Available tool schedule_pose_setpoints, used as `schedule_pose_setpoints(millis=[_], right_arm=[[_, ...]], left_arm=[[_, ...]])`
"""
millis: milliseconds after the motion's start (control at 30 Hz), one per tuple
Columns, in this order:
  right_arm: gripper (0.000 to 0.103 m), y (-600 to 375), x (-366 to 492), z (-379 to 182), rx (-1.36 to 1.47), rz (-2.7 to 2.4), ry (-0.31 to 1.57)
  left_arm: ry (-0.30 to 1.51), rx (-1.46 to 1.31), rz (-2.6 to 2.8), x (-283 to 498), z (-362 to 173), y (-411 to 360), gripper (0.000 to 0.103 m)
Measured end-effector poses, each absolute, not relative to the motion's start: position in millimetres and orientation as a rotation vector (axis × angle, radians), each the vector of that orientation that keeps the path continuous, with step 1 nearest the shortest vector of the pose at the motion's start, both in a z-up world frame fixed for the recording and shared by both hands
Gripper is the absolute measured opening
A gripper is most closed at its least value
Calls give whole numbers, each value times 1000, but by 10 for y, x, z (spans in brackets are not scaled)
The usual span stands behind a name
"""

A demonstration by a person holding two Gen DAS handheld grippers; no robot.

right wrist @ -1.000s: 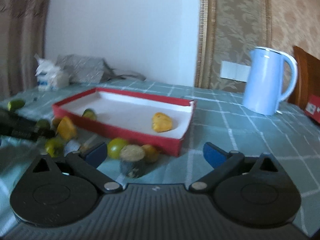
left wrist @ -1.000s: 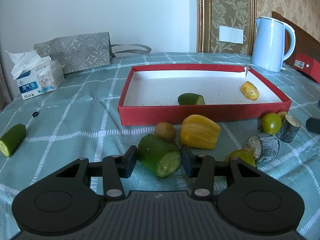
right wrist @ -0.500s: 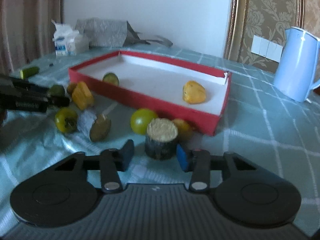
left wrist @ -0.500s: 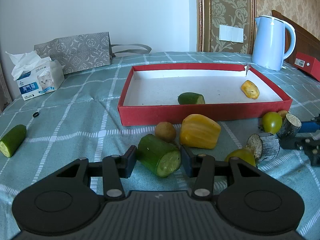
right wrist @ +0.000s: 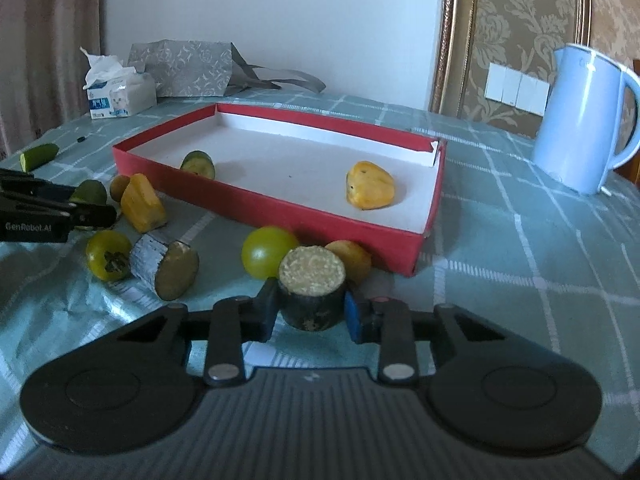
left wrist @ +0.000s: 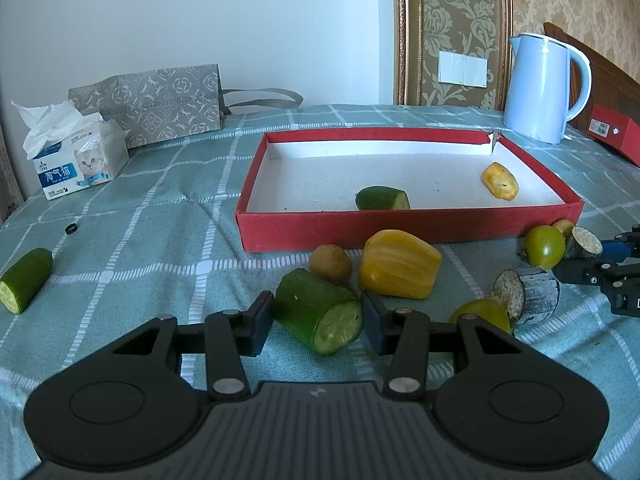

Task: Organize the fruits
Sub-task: 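Drop the cucumber chunk into the red tray with the left tool while the right tool holds the dark piece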

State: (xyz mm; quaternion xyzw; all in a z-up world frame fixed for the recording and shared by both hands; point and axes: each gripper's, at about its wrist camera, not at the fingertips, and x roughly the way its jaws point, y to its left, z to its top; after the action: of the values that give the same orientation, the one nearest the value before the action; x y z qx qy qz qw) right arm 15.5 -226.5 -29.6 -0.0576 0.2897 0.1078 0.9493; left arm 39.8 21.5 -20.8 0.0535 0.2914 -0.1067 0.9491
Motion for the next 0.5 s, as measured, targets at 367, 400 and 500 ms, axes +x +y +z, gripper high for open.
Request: schedule_pose_setpoints(millis=[367, 400, 500], right_arm=[[31, -2263, 153, -295, -121, 218, 589], [31, -2261, 152, -296, -120, 218, 588], [31, -2263, 152, -296, -122, 218, 588]], left_arm=[[535, 74, -196, 257, -110, 288, 46], [536, 79, -185, 263, -100, 277, 46], [525, 76, -194, 307, -18, 253, 46]])
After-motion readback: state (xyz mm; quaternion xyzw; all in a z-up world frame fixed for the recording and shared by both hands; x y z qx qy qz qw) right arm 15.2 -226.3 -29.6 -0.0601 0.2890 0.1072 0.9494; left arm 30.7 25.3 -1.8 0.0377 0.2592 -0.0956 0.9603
